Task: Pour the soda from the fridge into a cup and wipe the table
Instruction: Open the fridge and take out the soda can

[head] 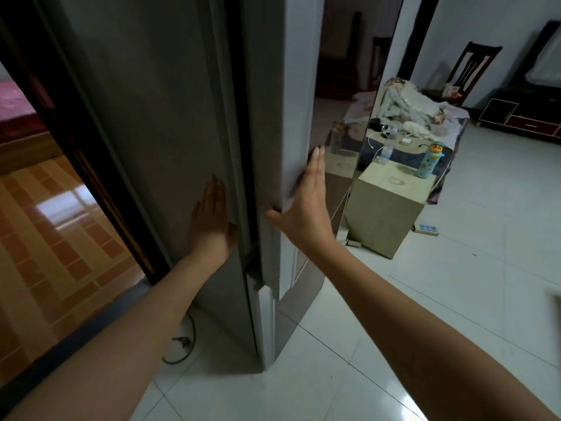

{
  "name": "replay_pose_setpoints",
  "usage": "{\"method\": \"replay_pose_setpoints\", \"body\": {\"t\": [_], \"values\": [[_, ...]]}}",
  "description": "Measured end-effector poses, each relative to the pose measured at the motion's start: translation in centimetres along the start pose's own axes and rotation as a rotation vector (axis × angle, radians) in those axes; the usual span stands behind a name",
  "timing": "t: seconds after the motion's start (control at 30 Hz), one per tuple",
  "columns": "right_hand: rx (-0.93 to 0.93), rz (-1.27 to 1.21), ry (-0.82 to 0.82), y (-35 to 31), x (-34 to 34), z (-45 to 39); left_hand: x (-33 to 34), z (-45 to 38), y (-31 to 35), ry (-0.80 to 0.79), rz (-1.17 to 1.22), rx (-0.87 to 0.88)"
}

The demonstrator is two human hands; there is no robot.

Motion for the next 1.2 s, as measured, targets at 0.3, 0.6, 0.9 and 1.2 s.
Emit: {"method": "replay_pose_setpoints", "body": {"t": [0.3, 0.6, 0.9, 1.2], "values": [[-0.028, -0.054, -0.062, 5.0, -8.0, 3.1, 3.2, 2.1, 7.1, 0.03, 0.088, 0.067], [0.004, -0.09, 0.004, 10.2, -14.5, 6.2, 7.8, 3.6, 13.9, -0.138, 0.133, 0.171], [0.003, -0.089, 0.185, 15.5, -21.0, 8.1, 12.6, 5.3, 19.9, -0.245, 0.026, 0.263], [0.052, 0.033, 0.351, 20.5, -25.7, 9.4, 14.8, 5.0, 26.5, -0.312, -0.001, 0.367]]}}
Point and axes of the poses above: each hand's wrist, its own z-axis away from the middle knuckle, its own x-axis out of the palm, y = z × x, the point moved 3 cm from there along -z, towards the middle knuckle, and after that the axes turned 7 degrees about x, right-handed, at the moved point
